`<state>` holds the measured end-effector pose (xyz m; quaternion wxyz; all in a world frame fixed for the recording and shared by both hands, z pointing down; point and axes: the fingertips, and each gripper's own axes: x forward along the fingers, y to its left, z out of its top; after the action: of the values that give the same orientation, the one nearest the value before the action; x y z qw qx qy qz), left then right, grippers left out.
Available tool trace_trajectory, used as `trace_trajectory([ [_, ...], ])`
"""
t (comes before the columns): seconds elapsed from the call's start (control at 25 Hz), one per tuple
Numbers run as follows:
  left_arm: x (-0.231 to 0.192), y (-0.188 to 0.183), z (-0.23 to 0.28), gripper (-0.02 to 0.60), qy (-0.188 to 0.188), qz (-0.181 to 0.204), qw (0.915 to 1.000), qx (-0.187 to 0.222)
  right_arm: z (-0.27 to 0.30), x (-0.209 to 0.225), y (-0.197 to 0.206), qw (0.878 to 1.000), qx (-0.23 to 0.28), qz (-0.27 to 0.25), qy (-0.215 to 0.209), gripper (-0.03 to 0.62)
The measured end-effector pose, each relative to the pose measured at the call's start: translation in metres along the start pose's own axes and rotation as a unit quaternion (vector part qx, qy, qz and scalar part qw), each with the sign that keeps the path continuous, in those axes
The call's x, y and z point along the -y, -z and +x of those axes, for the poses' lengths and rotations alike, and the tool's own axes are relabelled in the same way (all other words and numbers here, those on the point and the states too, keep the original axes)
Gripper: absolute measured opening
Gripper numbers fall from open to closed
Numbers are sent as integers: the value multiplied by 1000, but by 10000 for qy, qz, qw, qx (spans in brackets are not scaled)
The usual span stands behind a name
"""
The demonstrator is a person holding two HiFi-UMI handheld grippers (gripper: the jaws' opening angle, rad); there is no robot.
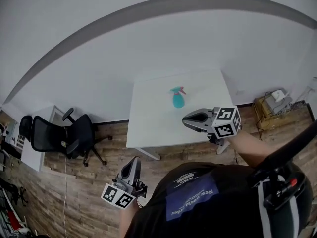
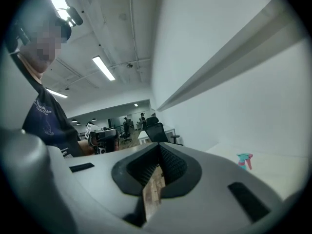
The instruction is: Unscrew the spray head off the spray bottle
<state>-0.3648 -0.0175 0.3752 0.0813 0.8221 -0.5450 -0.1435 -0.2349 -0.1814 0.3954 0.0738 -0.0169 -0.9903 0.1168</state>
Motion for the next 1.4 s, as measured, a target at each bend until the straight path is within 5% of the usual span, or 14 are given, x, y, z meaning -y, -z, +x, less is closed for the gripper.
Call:
trace_trajectory([
  [0.32,-84,-5,35,5,775,-255,9961,-331,34,35,-6,9967,116,210,775,-5],
  [0.6,-98,14,102,5,1164,-463,9901,-629,6,84,-1,9927,194,384,1126,-5],
  [1.04,-91,41,254,5,963,-407,9905,-897,-50,216,-22,9959,375,571,594,-5],
  [1.4,-125,56,301,5,1121,-402,9858,-1183,-36,259,-20,9961,524,617,355,-4],
])
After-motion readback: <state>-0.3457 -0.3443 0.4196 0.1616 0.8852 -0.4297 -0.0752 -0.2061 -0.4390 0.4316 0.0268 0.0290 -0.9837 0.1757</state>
